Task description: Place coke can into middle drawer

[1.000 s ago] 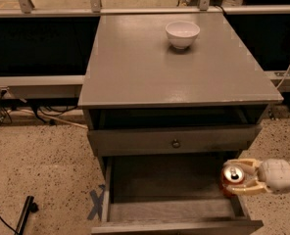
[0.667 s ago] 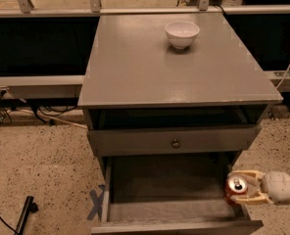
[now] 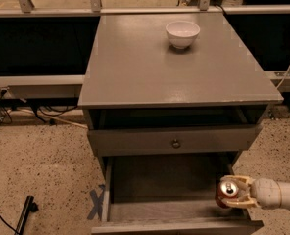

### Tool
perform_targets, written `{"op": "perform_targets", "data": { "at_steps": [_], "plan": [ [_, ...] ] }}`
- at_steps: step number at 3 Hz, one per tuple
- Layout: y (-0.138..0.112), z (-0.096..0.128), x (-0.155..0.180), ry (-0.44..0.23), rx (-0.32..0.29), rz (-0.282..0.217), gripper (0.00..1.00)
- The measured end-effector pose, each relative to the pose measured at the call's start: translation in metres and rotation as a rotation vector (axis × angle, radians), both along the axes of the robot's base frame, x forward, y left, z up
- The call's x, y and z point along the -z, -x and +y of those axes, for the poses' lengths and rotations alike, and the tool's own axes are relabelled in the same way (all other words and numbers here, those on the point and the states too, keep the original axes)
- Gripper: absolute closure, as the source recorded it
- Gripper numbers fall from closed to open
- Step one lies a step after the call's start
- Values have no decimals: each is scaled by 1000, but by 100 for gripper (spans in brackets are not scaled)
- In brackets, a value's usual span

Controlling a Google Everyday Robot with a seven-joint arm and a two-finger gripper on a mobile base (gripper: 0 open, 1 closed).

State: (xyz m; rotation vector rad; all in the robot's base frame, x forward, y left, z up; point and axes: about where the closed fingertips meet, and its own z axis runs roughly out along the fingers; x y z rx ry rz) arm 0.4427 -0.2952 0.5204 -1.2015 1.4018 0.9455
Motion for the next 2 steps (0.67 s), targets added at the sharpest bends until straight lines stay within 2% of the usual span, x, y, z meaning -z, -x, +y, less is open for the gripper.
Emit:
{"op": "perform_targets", "data": {
  "at_steps": [1, 2],
  "plan": [
    [-8, 0, 25, 5, 34, -5, 82],
    [-13, -4, 49, 16, 71, -11, 59]
  ]
}}
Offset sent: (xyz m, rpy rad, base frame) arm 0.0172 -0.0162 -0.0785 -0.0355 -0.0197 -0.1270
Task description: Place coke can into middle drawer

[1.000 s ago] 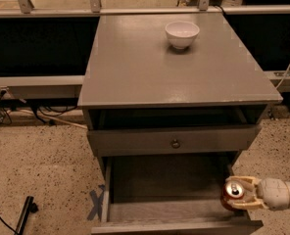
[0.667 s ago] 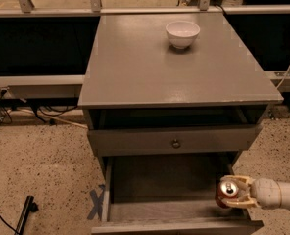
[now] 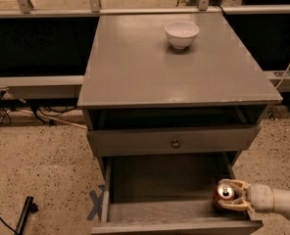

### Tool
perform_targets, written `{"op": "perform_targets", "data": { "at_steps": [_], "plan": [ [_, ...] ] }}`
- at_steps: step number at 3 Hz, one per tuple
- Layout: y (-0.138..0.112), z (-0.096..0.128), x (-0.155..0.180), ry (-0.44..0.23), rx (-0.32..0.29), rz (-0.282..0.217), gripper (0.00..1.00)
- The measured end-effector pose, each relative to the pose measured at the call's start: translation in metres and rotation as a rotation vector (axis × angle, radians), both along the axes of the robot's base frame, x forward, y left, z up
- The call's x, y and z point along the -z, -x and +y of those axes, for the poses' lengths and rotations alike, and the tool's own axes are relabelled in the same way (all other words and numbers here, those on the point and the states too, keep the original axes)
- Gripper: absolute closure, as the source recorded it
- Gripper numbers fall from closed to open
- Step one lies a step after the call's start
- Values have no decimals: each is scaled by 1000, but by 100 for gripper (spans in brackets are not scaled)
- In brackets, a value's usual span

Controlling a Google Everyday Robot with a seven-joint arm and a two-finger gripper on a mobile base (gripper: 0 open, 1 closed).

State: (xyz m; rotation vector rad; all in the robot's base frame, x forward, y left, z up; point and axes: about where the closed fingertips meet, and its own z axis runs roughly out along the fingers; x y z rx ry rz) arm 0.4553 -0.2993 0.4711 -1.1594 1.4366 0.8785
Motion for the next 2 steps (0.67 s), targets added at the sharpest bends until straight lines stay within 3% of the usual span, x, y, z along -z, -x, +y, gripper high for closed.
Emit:
{"op": "perform_targets", "data": {
  "at_steps": [2],
  "plan": [
    [-2, 5, 3, -4, -5, 1, 12]
  ]
}}
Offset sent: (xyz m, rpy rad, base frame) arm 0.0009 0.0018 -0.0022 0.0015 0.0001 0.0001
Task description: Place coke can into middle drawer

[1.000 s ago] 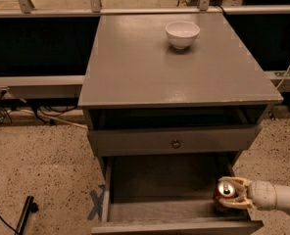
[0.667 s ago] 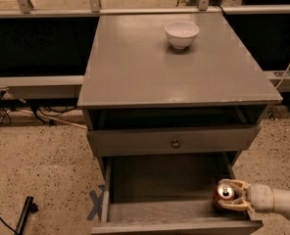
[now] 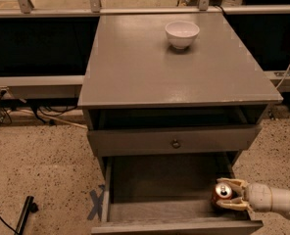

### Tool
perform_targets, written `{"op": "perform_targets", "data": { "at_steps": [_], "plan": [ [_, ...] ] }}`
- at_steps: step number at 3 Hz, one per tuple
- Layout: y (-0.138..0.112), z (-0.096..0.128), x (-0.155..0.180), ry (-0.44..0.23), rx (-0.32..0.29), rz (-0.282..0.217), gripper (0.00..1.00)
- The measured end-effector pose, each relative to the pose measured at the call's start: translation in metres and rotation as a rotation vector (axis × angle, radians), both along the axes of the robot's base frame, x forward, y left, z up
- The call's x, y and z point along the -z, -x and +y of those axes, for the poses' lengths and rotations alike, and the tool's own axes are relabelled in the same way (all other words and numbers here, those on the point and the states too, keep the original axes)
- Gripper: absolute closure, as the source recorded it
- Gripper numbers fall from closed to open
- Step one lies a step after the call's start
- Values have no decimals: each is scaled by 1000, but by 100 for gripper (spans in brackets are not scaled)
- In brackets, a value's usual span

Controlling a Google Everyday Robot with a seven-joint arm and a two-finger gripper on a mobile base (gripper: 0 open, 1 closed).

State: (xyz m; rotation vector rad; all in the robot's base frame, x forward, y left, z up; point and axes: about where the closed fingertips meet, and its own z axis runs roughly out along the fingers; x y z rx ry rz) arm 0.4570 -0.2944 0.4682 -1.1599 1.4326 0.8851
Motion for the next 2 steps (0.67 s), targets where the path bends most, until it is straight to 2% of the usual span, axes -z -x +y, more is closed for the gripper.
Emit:
{"op": "perform_targets", "data": {
  "at_steps": [1, 2],
  "plan": [
    [-1, 2, 0, -2, -3, 1, 0],
    [-1, 2, 0, -2, -3, 1, 0]
  ]
}}
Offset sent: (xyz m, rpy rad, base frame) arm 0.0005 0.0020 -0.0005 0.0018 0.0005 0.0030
